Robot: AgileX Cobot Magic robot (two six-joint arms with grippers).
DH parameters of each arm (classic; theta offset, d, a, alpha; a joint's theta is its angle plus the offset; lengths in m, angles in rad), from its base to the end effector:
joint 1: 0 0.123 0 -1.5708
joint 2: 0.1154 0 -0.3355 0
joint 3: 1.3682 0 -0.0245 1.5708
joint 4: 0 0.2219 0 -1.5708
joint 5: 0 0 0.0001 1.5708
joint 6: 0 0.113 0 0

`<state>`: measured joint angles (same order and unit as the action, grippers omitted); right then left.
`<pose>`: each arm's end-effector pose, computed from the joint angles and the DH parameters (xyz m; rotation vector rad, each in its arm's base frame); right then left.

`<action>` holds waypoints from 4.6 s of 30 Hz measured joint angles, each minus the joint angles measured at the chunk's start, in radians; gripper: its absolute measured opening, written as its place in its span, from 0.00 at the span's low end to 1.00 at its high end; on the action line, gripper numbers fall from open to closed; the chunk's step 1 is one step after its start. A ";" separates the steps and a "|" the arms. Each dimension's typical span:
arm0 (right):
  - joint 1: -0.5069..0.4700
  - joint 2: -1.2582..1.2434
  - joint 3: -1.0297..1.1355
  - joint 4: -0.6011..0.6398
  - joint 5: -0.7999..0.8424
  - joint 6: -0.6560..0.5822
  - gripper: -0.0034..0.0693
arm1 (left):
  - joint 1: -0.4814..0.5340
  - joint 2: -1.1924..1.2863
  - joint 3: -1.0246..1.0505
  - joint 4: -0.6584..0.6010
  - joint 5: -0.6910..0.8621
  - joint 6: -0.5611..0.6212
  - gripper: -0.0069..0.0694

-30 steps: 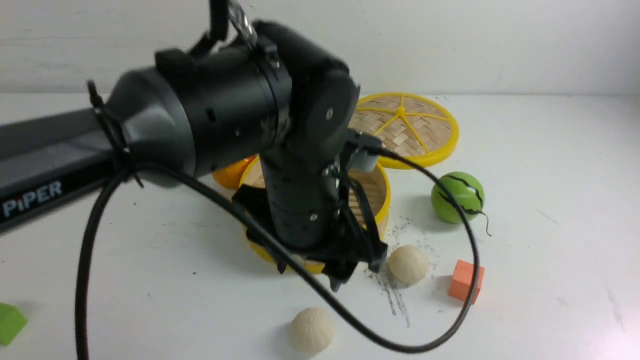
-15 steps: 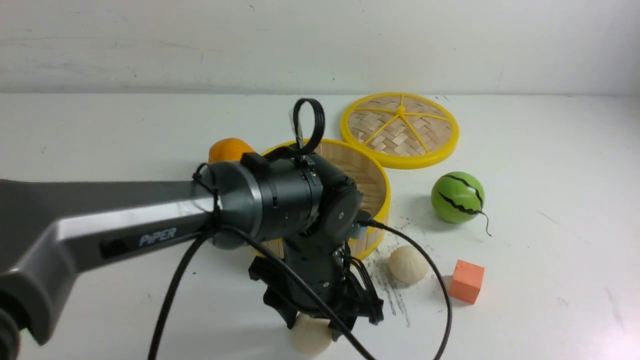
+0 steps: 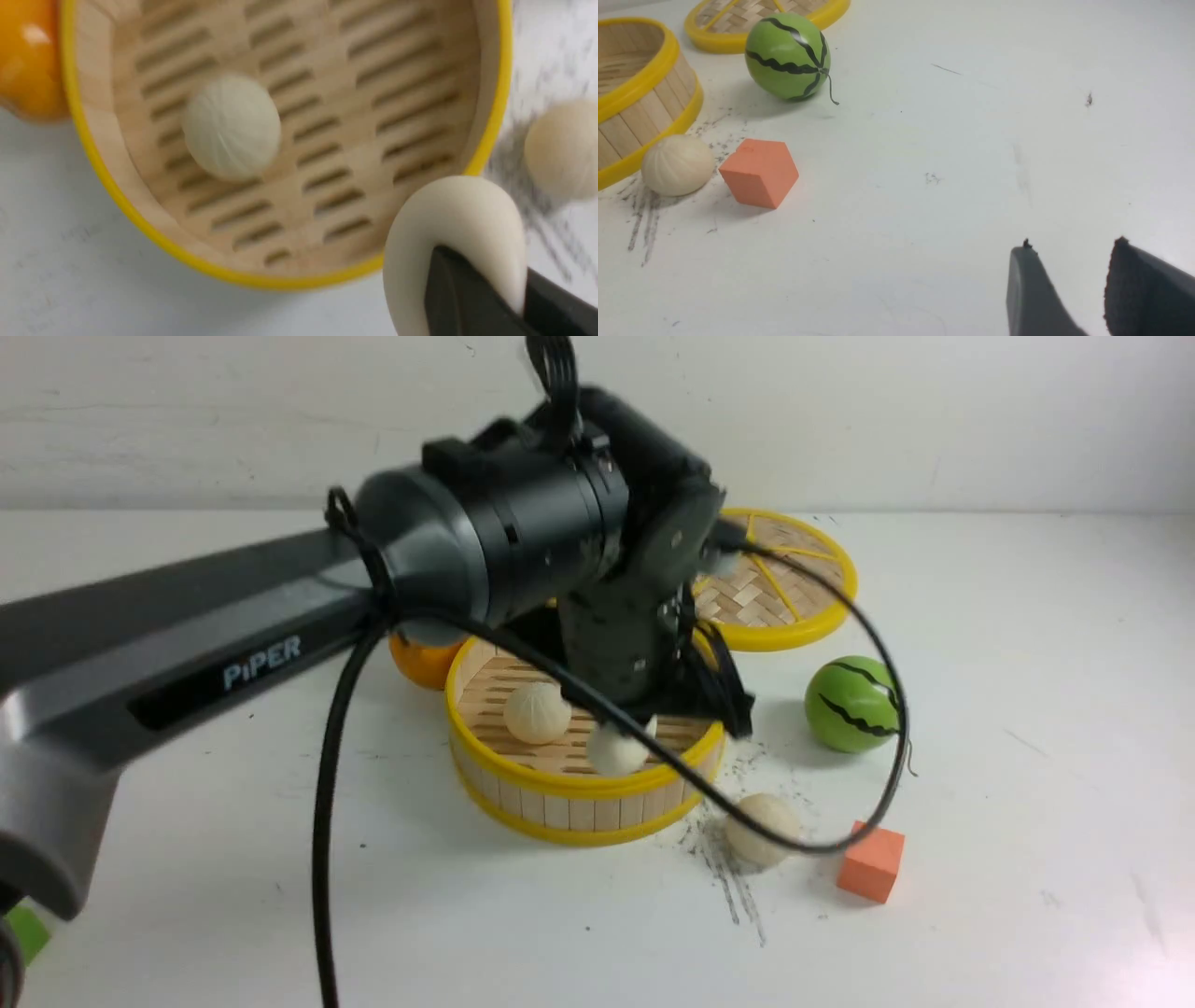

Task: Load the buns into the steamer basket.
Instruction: Use the left arm to put the steamed stuffed bun into the steamer, then use the right arm to grab a steamed stuffed bun

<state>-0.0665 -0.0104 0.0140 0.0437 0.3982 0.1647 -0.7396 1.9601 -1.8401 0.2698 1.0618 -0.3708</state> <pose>-0.0070 0.0024 0.1661 0.2438 1.8707 0.1108 0.3403 -0.2749 0.3370 0.5721 2.5373 -0.0353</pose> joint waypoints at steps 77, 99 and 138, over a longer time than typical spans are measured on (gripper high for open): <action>0.000 0.000 0.009 0.476 -0.021 0.292 0.38 | 0.097 -1.495 0.755 -0.027 0.184 0.009 0.18; 0.000 0.082 -0.250 0.532 0.013 -0.165 0.11 | 0.097 -1.522 0.894 -0.049 0.184 0.041 0.19; 0.501 2.059 -1.603 0.047 0.616 -0.394 0.76 | 0.097 -1.522 0.895 -0.067 0.184 0.041 0.21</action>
<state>0.4341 2.0488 -1.5894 0.0902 1.0144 -0.2288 -0.6428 0.4383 -0.9454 0.2030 1.2459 -0.3301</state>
